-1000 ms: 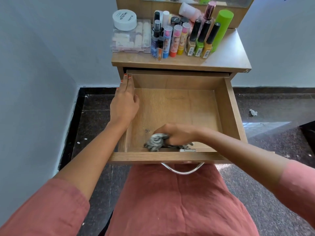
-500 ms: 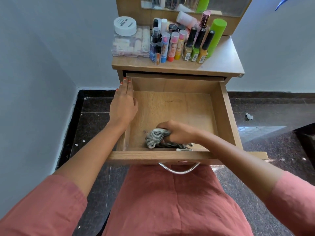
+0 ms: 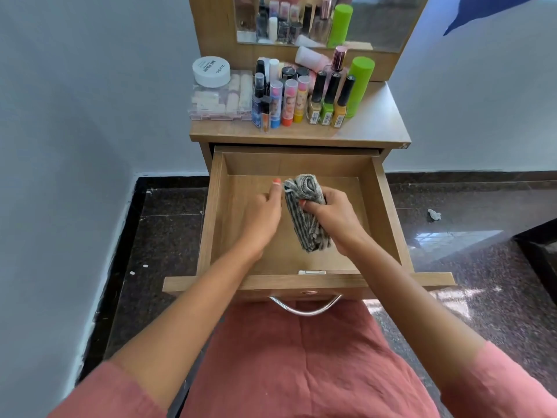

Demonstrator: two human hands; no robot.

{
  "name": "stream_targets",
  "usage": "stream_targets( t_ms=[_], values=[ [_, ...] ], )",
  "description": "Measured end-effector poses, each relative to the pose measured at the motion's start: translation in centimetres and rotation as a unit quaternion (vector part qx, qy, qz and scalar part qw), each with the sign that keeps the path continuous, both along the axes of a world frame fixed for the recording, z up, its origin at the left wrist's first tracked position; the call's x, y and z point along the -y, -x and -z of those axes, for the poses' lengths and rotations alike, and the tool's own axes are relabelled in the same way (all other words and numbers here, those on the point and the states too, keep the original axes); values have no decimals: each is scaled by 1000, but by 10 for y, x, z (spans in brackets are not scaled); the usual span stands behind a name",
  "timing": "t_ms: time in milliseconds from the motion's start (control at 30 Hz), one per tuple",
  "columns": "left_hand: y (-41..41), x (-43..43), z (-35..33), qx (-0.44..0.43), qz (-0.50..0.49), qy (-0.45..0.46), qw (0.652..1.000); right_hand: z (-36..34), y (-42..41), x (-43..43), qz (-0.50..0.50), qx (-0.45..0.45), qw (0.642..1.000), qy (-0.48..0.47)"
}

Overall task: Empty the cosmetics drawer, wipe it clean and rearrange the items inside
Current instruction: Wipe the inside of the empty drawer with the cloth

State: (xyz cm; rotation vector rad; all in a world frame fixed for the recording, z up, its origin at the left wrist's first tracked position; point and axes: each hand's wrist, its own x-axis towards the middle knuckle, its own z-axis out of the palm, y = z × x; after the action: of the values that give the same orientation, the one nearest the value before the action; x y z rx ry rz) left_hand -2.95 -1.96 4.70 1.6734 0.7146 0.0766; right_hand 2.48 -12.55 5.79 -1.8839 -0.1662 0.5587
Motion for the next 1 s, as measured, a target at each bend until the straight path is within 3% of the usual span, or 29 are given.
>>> stream_targets(
  t_ms=[133, 367, 533, 667, 800, 1000],
  values=[
    [1, 23, -11, 55, 23, 59, 996, -7, 12, -8, 8, 58, 998, -7],
    [-3, 20, -23, 84, -65, 121, 987, -15, 17, 3, -110, -45, 987, -109],
    [-8, 14, -31, 81, -71, 177, 978, -17, 2, 19, -3, 60, 996, -68],
    [-15, 16, -41, 90, -30, 215, 972, -10, -9, 30, -3, -19, 993, -120],
    [-33, 21, -50, 48, 6, 228, 972, -14, -18, 42, -2, 15, 984, -179],
    [-61, 53, -61, 99, 90, 158, 978, -28, -52, 64, 93, 114, 975, -165]
  ],
)
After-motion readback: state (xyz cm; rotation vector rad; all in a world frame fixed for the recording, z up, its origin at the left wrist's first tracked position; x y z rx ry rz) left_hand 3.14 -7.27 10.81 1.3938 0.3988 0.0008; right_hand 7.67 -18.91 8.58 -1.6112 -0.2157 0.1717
